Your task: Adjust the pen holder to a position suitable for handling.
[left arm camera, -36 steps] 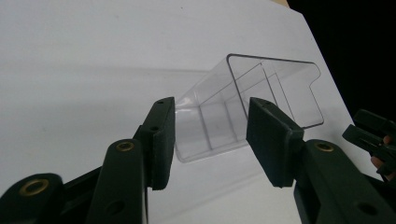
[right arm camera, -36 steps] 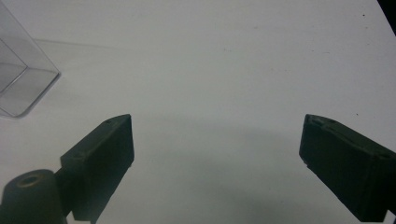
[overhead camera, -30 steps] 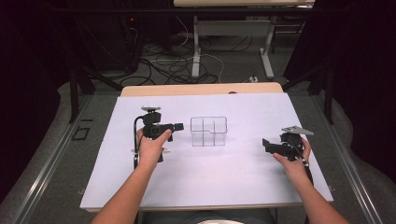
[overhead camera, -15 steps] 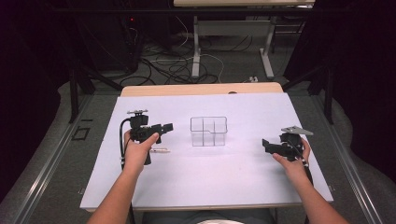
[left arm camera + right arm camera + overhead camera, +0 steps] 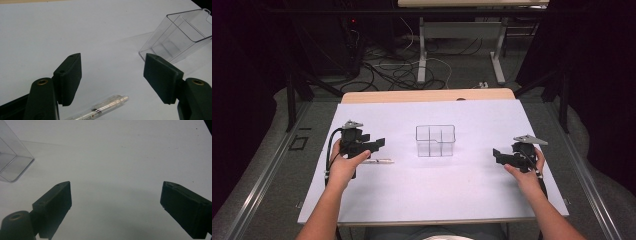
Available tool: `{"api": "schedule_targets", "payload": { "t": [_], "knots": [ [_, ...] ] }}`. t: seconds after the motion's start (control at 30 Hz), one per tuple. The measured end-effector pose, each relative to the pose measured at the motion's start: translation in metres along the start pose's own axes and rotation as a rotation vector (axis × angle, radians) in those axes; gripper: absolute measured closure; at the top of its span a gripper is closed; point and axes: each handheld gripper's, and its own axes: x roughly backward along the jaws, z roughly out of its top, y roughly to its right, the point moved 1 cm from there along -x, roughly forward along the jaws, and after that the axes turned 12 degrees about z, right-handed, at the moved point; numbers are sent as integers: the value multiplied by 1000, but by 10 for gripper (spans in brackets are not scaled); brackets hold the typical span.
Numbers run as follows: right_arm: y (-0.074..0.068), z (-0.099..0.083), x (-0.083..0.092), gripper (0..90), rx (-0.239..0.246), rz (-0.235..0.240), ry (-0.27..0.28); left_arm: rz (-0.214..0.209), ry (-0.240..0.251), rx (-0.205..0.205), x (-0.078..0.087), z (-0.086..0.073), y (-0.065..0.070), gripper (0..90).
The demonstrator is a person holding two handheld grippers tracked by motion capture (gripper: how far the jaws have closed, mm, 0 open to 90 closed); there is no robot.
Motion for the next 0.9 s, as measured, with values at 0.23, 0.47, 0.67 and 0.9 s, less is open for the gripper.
{"api": "schedule_targets", "payload": {
  "t": [0.23, 0.47, 0.67, 0.9],
  "knots": [
    [1, 0, 1, 103, 3, 1, 0, -54, 14, 32, 0, -2, -10, 271],
    [1, 0, 0, 106, 1, 6, -2, -58, 16, 47, 1, -2, -14, 192],
    [1, 0, 0, 108, 1, 7, -3, -32, 10, 1, 2, -3, -17, 170],
    [0, 0, 0, 109, -1, 10, -6, 36, -11, -128, 2, -5, -18, 186]
  ]
}}
